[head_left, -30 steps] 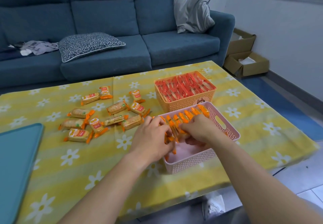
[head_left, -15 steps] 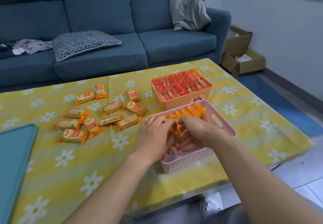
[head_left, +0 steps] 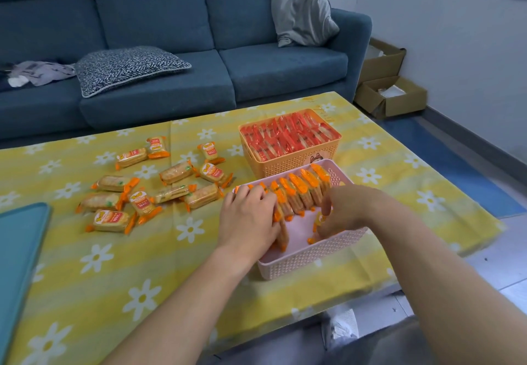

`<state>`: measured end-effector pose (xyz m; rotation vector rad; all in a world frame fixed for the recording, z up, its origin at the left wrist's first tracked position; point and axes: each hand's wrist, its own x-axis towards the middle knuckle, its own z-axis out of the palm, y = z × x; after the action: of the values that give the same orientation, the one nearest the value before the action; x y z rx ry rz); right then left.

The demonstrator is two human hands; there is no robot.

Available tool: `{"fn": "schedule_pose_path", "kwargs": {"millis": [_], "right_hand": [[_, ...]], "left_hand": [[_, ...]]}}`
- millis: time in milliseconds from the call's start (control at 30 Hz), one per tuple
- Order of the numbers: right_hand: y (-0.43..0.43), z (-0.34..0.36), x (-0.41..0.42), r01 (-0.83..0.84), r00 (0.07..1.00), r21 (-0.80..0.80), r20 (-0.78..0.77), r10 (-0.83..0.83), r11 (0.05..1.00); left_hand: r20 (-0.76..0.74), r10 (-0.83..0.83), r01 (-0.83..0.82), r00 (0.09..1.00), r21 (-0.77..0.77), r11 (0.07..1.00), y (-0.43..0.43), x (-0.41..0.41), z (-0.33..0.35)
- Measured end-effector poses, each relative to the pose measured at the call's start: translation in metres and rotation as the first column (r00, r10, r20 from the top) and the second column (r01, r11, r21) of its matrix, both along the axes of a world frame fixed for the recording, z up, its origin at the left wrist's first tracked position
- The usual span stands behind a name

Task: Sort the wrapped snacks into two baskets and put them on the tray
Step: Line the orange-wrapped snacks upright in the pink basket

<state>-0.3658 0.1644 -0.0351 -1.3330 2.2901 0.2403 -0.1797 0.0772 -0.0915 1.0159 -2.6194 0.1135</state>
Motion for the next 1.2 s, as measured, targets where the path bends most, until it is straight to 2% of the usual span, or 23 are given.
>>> {"fn": "schedule_pose_path", "kwargs": {"millis": [100,200,233,300,333,400,667,800,933,1200], "right_hand": [[-0.002,-0.001,-0.004,0.010,0.993,0.028,-0.116,-0.007,1.000],[-0.001,-0.003,-0.009,0.012,0.992,0.018,-0.124,-0.009,1.000],[0.000,-0.003,-0.010,0.018,0.995,-0.023,-0.093,-0.020,1.000],[-0.002,-0.005,-0.013,0.105,0.993,-0.174,0.062,-0.095,0.979],[-0.004,-0.007,-0.014,0.176,0.979,-0.256,0.148,-0.141,0.951],[-0.010,-0.012,-0.012,0.277,0.953,-0.366,0.220,-0.207,0.888],[-0.028,-0.035,0.016,0.424,0.875,-0.368,0.401,-0.270,0.828],[-0.031,-0.037,0.021,0.299,0.933,-0.348,0.303,-0.196,0.888],[-0.022,-0.020,0.013,0.182,0.980,-0.335,0.135,-0.144,0.924],[-0.020,-0.026,0.024,-0.157,0.984,-0.377,-0.141,0.111,0.913]], "left_hand": [[-0.002,0.005,-0.005,1.000,-0.003,1.000,0.001,0.000,0.000],[-0.007,0.012,-0.012,1.000,0.003,1.000,0.001,0.002,0.000],[-0.009,0.012,-0.012,1.000,0.001,1.000,0.002,0.002,-0.001],[-0.015,0.016,-0.016,1.000,-0.002,1.000,0.002,0.002,0.000],[-0.019,0.018,-0.018,1.000,-0.001,1.000,0.002,0.002,0.000],[-0.025,0.023,-0.023,0.999,0.001,1.000,0.003,0.002,0.001],[-0.016,0.036,-0.036,0.999,0.010,0.999,0.002,0.000,-0.001],[-0.032,0.038,-0.037,0.999,0.033,0.999,-0.001,0.000,-0.002],[-0.048,0.052,-0.050,0.997,0.037,0.998,-0.001,0.001,-0.002],[-0.012,0.032,-0.032,0.999,-0.027,0.999,0.001,-0.001,-0.001]]}}
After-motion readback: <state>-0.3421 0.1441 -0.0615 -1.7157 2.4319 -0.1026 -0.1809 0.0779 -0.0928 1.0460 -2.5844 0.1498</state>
